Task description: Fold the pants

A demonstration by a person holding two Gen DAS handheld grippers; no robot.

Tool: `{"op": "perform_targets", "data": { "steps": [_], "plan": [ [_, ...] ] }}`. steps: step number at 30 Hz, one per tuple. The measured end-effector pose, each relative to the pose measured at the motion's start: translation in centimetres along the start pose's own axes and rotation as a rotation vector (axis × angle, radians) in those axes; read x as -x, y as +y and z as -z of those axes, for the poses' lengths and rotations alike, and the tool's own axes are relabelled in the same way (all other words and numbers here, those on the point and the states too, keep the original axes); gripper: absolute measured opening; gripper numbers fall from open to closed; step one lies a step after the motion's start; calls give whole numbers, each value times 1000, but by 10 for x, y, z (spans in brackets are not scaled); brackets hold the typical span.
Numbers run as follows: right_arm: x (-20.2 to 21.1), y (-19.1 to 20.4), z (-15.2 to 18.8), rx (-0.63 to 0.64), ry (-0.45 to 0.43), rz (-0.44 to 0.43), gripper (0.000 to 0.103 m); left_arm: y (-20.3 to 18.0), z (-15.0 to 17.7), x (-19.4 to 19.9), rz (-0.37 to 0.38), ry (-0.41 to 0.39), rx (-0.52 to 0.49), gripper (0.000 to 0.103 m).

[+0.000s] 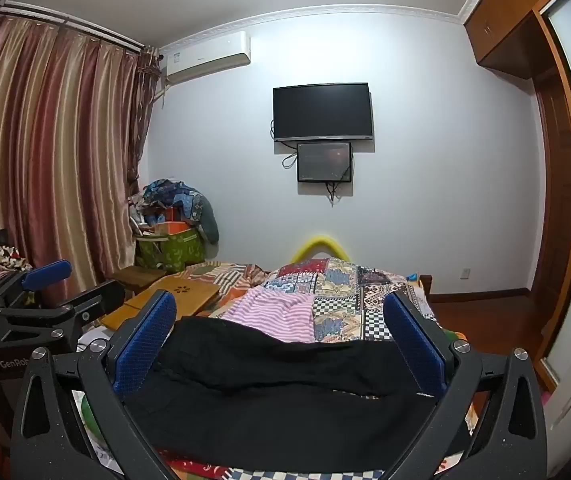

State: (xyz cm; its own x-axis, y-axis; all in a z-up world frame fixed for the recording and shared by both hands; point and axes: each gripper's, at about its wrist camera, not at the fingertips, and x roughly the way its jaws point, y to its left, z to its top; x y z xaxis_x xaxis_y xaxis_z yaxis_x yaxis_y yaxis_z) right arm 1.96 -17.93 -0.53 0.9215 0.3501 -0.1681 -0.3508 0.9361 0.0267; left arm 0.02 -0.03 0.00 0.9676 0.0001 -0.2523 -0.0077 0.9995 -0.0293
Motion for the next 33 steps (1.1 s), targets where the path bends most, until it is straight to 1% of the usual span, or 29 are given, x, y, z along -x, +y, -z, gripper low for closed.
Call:
{"op": "perform_targets", "data": {
  "steps": [4, 5, 6, 10, 11, 14, 15, 33],
  "plan": [
    [0, 0, 0, -2, -10, 0, 103, 1, -1, -2, -8, 0, -2, 103],
    [0, 0, 0, -1, -9, 0, 103, -1, -7, -5, -6, 1, -3, 103],
    [0, 1, 0, 0, -9, -1, 103, -4, -4, -3, -8, -17, -19, 103],
    [-2, 3, 1, 10, -8, 1, 103, -7, -6, -1, -6, -21, -10, 103],
    [0, -4, -3, -3, -11, 5, 103, -8, -8, -1, -7, -22, -11, 103],
    [-2, -6, -4, -2, -8, 2, 103, -8, -9, 0, -8, -25, -10, 103],
    [1, 0, -3, 1, -7, 8, 103, -2, -2, 3, -2, -28, -10, 103],
    [1, 0, -2, 3, -5, 13, 103, -2, -3, 3, 2, -29, -12, 103]
  ]
}}
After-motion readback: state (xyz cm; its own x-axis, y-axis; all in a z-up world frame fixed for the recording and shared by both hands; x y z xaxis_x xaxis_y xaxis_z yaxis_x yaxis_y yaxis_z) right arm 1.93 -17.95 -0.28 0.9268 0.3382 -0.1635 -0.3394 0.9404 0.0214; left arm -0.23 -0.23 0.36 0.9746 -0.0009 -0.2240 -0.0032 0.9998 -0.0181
